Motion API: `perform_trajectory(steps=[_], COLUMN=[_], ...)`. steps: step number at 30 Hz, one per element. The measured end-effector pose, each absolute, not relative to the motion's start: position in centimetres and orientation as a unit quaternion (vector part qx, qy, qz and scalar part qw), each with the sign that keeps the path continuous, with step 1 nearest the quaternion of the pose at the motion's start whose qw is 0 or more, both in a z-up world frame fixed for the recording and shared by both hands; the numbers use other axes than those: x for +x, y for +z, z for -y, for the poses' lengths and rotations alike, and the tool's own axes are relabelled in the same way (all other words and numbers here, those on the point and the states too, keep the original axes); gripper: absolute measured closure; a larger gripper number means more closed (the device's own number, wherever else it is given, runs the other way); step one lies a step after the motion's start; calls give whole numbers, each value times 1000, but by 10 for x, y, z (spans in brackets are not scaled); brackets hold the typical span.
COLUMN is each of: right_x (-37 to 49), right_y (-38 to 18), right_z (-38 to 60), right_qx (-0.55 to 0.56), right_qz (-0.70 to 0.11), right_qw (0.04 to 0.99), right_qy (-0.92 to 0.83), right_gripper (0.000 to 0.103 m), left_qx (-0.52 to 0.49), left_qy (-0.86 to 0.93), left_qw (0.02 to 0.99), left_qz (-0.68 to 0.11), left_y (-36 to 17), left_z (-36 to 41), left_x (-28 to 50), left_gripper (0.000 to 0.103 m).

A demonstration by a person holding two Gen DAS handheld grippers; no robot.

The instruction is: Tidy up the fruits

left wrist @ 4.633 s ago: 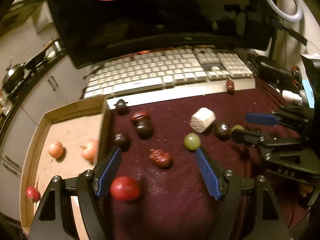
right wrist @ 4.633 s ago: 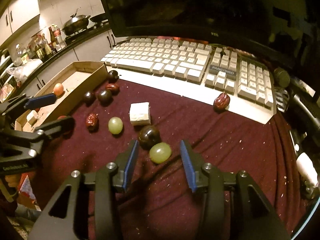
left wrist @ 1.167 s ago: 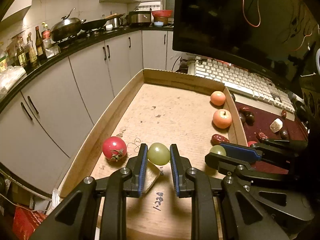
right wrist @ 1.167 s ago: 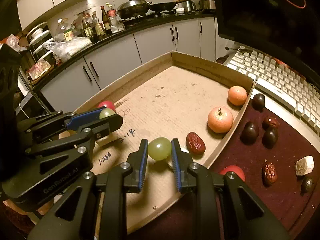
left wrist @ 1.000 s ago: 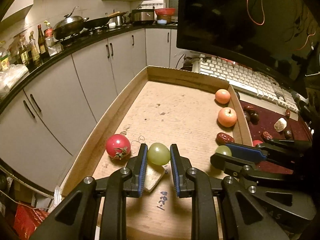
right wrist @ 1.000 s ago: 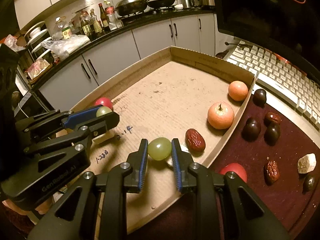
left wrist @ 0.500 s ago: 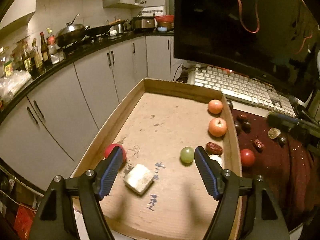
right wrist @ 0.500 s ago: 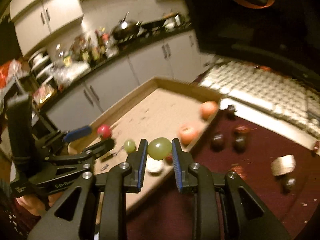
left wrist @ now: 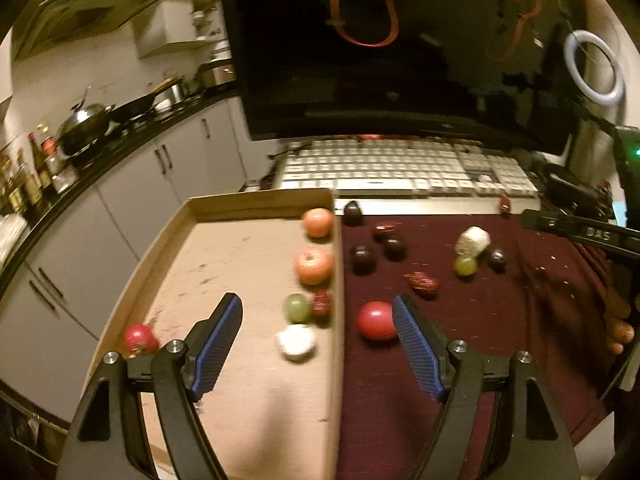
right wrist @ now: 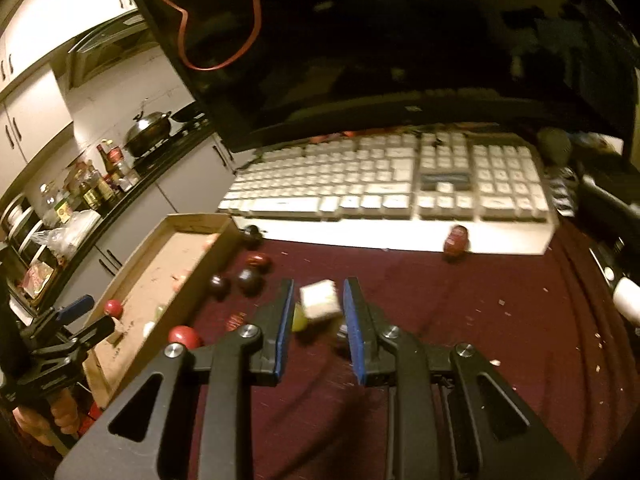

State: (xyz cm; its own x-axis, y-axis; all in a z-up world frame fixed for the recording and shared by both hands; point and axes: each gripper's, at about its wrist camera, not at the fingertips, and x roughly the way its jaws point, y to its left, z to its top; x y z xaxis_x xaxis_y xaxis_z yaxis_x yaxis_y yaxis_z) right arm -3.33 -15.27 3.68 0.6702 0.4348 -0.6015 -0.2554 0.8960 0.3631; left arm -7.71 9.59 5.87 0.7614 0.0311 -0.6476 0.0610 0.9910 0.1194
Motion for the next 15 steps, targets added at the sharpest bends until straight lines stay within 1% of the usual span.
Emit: perform_trajectory(steps=[9,15], right_x=[-29,-28], right_y=[21,11], right_z=[162,146], right_qx=[128,88], right_qz=[-376,-398], right_qw=[896,890], right_qy=[197,202], right_gripper=[76,76], left_qx=[108,121], left_qy=[-61,-85], left_qw=[924,916], left_qz=[-363,-373], left_y=[48,40], left_z=[-44,-28], left_x=[-65,-51], left_gripper=[25,25])
